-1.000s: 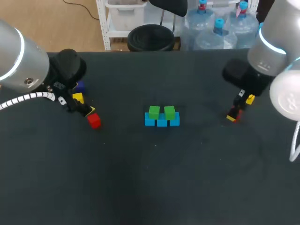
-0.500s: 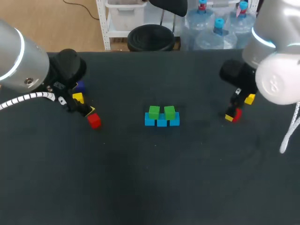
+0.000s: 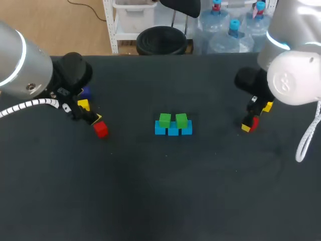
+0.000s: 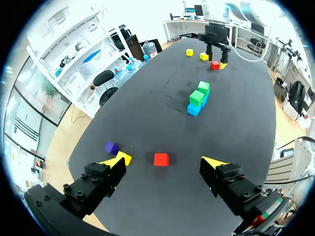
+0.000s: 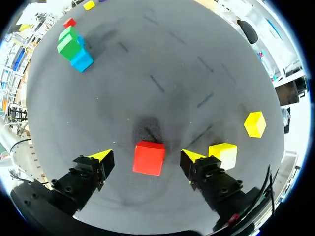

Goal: Place the blue cubes, place green cubes on the blue cubes, place the yellow cubes on the green cubes, then place the red cubes on the yellow cubes, and place purple cube on the red cubes.

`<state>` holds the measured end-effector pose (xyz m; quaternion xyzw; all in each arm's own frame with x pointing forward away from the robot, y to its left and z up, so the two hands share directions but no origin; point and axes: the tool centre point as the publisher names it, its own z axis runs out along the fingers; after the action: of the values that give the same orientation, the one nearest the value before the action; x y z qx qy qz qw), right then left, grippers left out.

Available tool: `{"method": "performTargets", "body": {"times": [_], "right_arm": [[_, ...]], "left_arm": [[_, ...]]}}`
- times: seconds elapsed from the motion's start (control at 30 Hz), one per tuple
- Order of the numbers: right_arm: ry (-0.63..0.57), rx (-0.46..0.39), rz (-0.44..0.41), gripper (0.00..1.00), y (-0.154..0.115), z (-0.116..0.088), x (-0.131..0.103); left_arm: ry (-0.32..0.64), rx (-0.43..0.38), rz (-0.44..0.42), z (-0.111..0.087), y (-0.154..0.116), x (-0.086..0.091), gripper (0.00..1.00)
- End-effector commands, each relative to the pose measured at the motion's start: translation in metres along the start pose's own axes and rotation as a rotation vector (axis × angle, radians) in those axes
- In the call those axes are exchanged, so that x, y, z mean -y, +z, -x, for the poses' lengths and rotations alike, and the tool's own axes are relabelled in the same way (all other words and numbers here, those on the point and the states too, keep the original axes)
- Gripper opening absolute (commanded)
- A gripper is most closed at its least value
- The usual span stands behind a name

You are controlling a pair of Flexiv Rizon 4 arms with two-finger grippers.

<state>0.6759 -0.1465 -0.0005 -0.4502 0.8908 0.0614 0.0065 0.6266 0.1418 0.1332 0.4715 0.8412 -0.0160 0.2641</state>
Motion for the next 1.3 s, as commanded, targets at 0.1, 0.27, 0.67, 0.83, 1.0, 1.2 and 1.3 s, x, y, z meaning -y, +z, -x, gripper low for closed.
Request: {"method": "performTargets", "body": {"times": [0.1, 0.27, 0.67, 0.83, 1.0, 1.2, 1.3], "right_arm": [[0.004, -0.004, 0.005, 0.46, 0.001, 0.001, 0.001], [0.002, -0.009, 0.004, 0.23, 0.001, 0.001, 0.001], [-0.122, 0.009, -0.05, 0.0, -0.019, 0.02, -0.012], [-0.229, 0.016, -0.068, 0.0, -0.035, 0.036, -0.024], [-0.316, 0.029, -0.081, 0.0, -0.048, 0.054, -0.039], [-0.42, 0.061, -0.072, 0.0, -0.056, 0.079, -0.059], [-0.476, 0.073, -0.062, 0.0, -0.057, 0.093, -0.071]], "left_arm": [[0.002, 0.003, -0.003, -0.001, 0.0, -0.001, 1.0], [0.002, 0.003, -0.003, -0.001, 0.0, -0.001, 1.0], [0.002, 0.003, -0.003, -0.001, 0.0, -0.001, 1.0], [0.002, 0.003, -0.003, -0.001, 0.0, -0.001, 1.0], [0.002, 0.003, -0.003, -0.001, 0.0, -0.001, 1.0], [0.002, 0.003, -0.003, -0.001, 0.0, -0.001, 1.0], [0.002, 0.003, -0.003, -0.001, 0.0, -0.001, 1.0]]}}
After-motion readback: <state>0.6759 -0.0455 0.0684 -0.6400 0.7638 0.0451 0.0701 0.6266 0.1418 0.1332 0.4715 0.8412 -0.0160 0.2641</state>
